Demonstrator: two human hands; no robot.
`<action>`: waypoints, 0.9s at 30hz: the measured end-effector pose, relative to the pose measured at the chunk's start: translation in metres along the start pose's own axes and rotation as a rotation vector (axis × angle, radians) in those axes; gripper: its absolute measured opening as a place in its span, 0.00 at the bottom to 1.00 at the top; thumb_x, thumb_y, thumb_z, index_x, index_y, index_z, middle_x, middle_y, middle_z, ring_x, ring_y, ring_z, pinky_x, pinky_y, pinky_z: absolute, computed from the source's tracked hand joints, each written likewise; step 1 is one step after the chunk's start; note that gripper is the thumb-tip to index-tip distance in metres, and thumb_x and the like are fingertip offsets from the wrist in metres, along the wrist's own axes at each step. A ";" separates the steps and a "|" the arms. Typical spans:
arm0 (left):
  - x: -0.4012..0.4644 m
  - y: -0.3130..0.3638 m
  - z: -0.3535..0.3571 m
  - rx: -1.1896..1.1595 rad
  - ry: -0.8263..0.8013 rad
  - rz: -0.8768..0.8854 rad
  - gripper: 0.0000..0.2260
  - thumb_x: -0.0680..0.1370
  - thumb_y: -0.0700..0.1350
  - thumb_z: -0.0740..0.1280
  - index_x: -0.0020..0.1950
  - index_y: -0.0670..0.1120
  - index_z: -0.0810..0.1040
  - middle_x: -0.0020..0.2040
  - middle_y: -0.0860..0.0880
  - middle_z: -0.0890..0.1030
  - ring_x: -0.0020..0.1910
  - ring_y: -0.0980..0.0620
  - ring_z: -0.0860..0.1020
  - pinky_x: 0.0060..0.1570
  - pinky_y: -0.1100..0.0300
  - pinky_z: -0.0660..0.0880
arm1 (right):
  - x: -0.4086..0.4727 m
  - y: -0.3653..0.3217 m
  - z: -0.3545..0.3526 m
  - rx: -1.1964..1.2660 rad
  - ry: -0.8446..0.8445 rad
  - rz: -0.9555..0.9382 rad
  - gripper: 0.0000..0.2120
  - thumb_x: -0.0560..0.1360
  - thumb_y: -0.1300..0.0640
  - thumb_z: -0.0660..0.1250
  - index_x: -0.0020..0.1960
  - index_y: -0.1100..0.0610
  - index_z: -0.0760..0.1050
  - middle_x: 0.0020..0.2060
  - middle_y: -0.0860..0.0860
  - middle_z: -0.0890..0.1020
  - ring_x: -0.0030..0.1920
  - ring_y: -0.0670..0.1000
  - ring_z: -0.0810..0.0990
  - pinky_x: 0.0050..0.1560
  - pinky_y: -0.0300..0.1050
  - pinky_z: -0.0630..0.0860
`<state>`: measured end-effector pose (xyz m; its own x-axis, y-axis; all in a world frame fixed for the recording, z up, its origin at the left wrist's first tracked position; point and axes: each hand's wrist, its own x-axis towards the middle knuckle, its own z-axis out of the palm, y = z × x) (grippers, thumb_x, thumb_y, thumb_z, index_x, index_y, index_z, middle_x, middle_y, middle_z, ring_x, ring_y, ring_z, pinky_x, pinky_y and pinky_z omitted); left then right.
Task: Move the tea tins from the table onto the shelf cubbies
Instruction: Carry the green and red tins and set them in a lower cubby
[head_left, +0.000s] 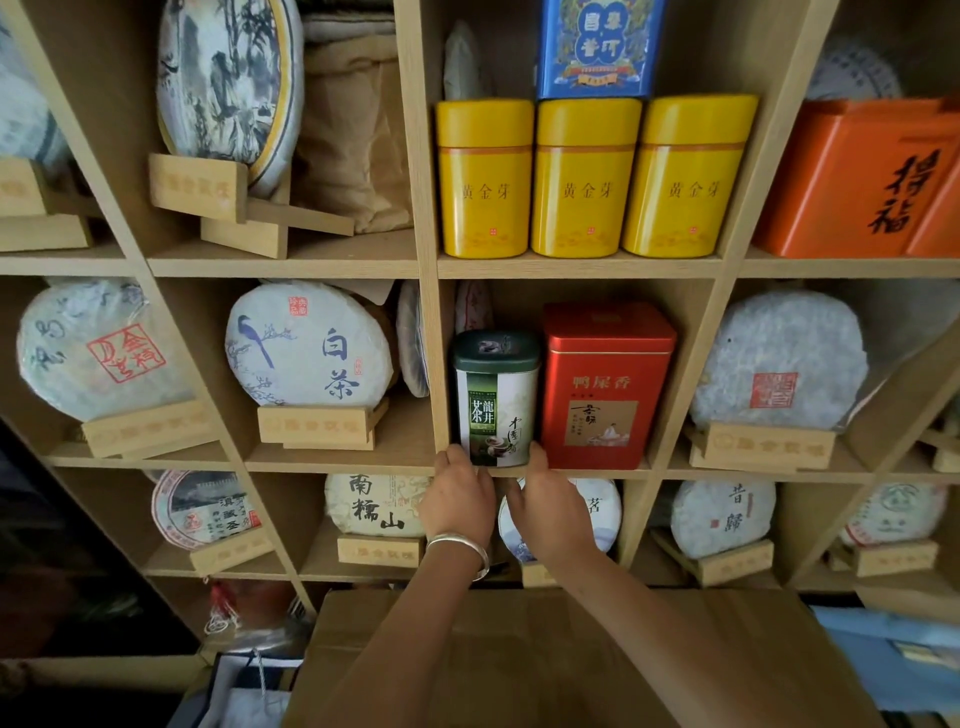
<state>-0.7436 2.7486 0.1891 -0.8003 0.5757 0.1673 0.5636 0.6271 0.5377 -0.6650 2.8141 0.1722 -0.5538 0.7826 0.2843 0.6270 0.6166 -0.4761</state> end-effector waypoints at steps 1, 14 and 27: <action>-0.001 0.000 0.000 0.003 0.000 0.003 0.12 0.80 0.48 0.60 0.59 0.43 0.69 0.59 0.44 0.75 0.49 0.41 0.80 0.41 0.51 0.74 | 0.000 0.001 0.000 -0.004 -0.001 -0.001 0.26 0.79 0.53 0.59 0.74 0.59 0.58 0.43 0.57 0.82 0.43 0.58 0.82 0.34 0.44 0.65; -0.024 -0.025 0.002 0.021 -0.054 0.104 0.09 0.78 0.47 0.60 0.57 0.45 0.70 0.53 0.47 0.78 0.46 0.45 0.80 0.40 0.53 0.76 | -0.021 0.024 -0.013 -0.118 -0.078 -0.093 0.18 0.80 0.51 0.56 0.68 0.55 0.67 0.49 0.53 0.83 0.50 0.53 0.81 0.40 0.45 0.70; -0.126 0.080 0.083 -0.027 -0.268 0.794 0.09 0.77 0.52 0.61 0.55 0.51 0.72 0.49 0.50 0.81 0.46 0.49 0.80 0.35 0.60 0.67 | -0.134 0.169 -0.115 -0.268 -0.114 0.361 0.10 0.80 0.51 0.57 0.55 0.55 0.73 0.51 0.53 0.80 0.51 0.53 0.80 0.48 0.47 0.76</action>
<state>-0.5808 2.7697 0.1422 -0.0900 0.9483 0.3044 0.9314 -0.0282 0.3630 -0.4219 2.8235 0.1489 -0.3215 0.9461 0.0396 0.9020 0.3188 -0.2911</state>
